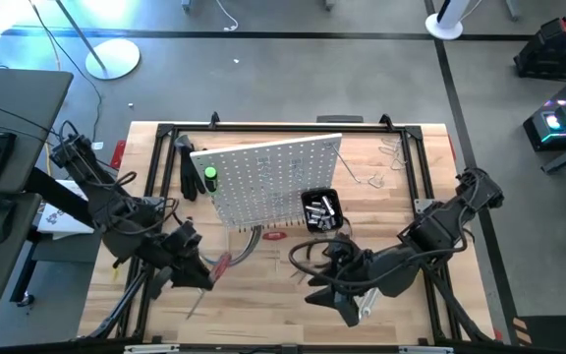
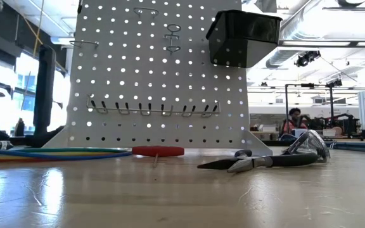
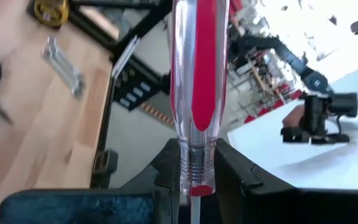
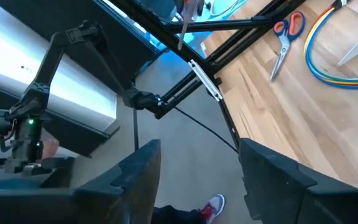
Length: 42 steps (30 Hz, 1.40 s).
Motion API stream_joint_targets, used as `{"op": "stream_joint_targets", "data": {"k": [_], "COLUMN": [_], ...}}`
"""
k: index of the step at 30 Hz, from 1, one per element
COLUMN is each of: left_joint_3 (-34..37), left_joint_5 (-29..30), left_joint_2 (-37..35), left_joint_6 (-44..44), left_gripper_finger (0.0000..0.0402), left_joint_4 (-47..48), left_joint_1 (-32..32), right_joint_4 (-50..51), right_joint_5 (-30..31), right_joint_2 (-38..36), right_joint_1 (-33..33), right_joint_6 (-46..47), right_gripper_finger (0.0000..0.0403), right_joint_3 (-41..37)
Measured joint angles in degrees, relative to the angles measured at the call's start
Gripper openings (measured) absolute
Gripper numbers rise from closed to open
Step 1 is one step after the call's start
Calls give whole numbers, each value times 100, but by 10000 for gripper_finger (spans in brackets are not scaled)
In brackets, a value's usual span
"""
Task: Hang tools onto peg board
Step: Hang the red screwdriver on the peg board
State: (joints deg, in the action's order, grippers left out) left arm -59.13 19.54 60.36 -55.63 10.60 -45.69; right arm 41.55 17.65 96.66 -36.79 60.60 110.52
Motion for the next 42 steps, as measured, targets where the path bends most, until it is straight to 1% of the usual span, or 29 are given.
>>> {"op": "stream_joint_targets", "data": {"k": [3, 13, 18, 27, 42], "left_joint_3": [0, 0, 0, 0, 0], "left_joint_5": [25, 21, 62, 77, 75], "left_joint_2": [-9, -9, -9, -4, 118], "left_joint_6": [179, 476, 817, 1264, 1389], "left_gripper_finger": [56, 56, 56, 56, 56], "left_joint_4": [-176, -227, -467, -917, -1428], "left_joint_1": [79, 248, 375, 619, 636], "right_joint_4": [-5, -3, -3, -3, -3], "right_joint_5": [13, 15, 20, 22, 19], "right_joint_2": [0, 0, 0, 0, -2], "right_joint_1": [2, 1, 3, 3, 3], "right_joint_6": [-13, -118, -365, -405, -560], "right_gripper_finger": [213, 213, 213, 213, 213], "right_joint_3": [0, 0, 0, 0, 0]}}
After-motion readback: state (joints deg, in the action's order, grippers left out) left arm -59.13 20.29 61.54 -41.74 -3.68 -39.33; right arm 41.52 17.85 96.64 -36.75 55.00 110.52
